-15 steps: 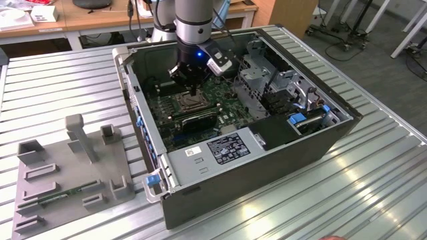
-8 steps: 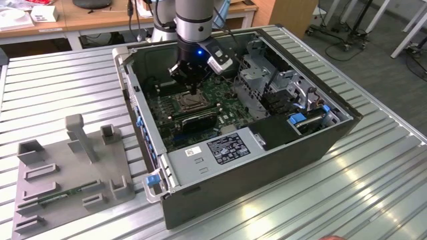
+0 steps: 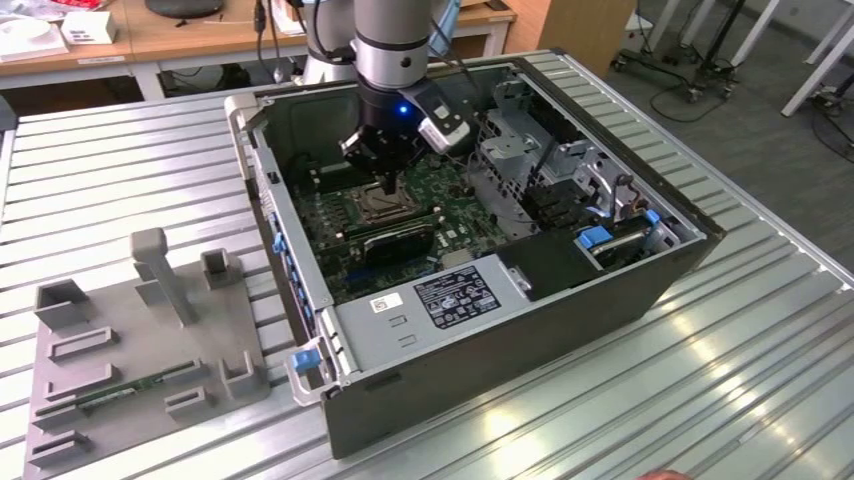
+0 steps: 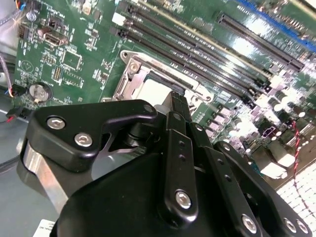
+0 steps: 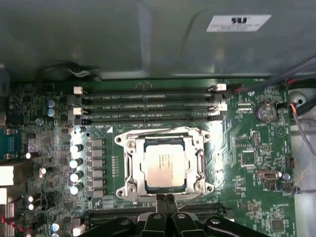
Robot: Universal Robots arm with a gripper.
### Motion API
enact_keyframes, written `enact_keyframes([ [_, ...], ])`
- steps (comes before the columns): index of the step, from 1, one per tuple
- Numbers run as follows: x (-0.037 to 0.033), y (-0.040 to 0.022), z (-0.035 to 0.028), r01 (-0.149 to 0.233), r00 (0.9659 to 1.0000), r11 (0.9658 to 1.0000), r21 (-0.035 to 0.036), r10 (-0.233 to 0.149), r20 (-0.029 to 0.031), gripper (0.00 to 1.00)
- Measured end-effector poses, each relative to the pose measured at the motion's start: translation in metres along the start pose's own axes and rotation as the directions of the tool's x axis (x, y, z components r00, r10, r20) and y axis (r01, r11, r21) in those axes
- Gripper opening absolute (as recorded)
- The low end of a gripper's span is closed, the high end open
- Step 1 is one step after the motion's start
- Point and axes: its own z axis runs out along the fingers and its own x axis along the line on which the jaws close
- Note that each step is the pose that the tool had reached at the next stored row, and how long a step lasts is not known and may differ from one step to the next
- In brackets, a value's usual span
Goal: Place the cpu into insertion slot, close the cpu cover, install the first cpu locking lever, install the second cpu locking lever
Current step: 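Install the second cpu locking lever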
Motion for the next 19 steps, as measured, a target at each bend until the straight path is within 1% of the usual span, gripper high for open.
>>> enact_keyframes([
  [6,-0.0004,-0.0074,-0.0003,0.000,1.0000,1.0000,0.0000,0.000,0.0000,0.11],
  [10,0.0004,-0.0100,-0.0005,0.000,1.0000,1.0000,0.0001,0.000,0.0001,0.11],
  [15,0.0085,-0.0108,0.0000,0.000,1.0000,1.0000,-0.0002,0.000,0.0028,0.11],
  [19,0.0153,-0.0111,0.0004,0.000,1.0000,1.0000,-0.0004,0.000,0.0082,0.11],
])
